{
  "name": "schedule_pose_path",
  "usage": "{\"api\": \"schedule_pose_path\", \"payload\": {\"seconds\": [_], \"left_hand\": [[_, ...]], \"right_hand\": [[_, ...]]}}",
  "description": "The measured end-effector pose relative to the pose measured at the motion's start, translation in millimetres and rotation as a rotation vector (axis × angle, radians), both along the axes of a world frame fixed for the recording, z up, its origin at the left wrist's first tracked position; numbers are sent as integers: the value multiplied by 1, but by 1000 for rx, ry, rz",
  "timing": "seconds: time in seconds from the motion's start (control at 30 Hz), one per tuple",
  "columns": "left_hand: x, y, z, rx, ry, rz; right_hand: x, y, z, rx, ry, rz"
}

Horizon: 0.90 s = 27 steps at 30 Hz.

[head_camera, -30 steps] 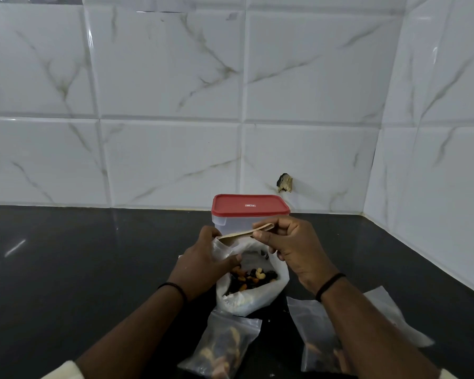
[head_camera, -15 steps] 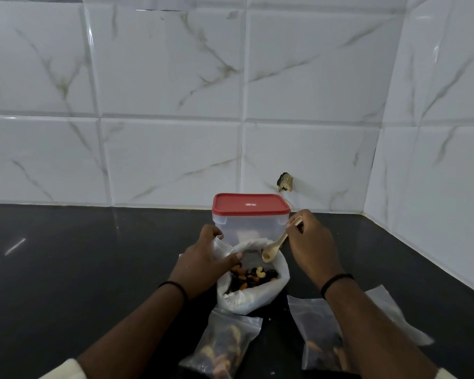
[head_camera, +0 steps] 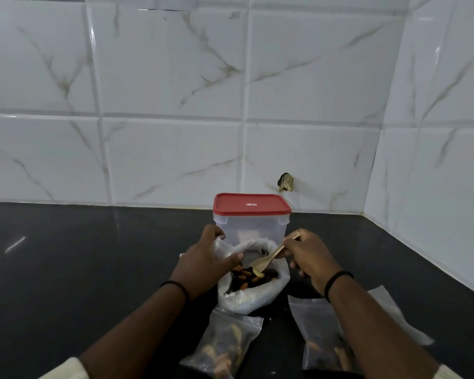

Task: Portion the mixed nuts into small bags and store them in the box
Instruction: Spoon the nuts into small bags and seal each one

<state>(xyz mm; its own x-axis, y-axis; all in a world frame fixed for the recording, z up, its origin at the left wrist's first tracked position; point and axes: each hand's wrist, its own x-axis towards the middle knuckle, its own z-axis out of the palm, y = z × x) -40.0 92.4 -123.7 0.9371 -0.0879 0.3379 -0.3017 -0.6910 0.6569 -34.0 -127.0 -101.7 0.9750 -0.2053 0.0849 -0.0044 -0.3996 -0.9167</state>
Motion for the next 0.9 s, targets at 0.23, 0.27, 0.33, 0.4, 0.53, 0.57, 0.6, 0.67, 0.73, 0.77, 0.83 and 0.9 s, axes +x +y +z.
{"api": "schedule_pose_path", "payload": {"seconds": [0.23, 0.27, 0.33, 0.4, 0.53, 0.57, 0.6, 0.67, 0.73, 0.77, 0.83, 0.9], "left_hand": [[1, 0, 0, 3, 1, -6], [1, 0, -1, 5, 0, -8], [0, 1, -1, 2, -5, -10], [0, 0, -1, 2, -9, -15], [0, 1, -1, 7, -13, -15], [0, 1, -1, 11, -14, -17], [0, 0, -1, 14, -13, -18], [0, 0, -1, 17, -12, -21], [1, 1, -2, 17, -15, -25], [1, 1, -2, 17, -14, -28], [2, 2, -3, 17, -8, -32], [3, 2, -3, 12, -3, -31]], "right_hand": [[2, 0, -3, 172, 91, 22], [2, -1, -3, 197, 97, 12], [4, -2, -3, 251, 105, -16], [7, -4, -4, 309, 111, -48], [8, -6, -2, 402, 102, -92], [8, -6, -1, 419, 90, -94], [7, -5, 0, 436, 73, -90], [5, -4, 2, 471, 19, -63], [3, -2, 4, 486, -55, -19], [1, 0, 5, 479, -88, 11], [-3, 6, 7, 457, -127, 108], [-10, 14, 11, 432, -138, 257]]}}
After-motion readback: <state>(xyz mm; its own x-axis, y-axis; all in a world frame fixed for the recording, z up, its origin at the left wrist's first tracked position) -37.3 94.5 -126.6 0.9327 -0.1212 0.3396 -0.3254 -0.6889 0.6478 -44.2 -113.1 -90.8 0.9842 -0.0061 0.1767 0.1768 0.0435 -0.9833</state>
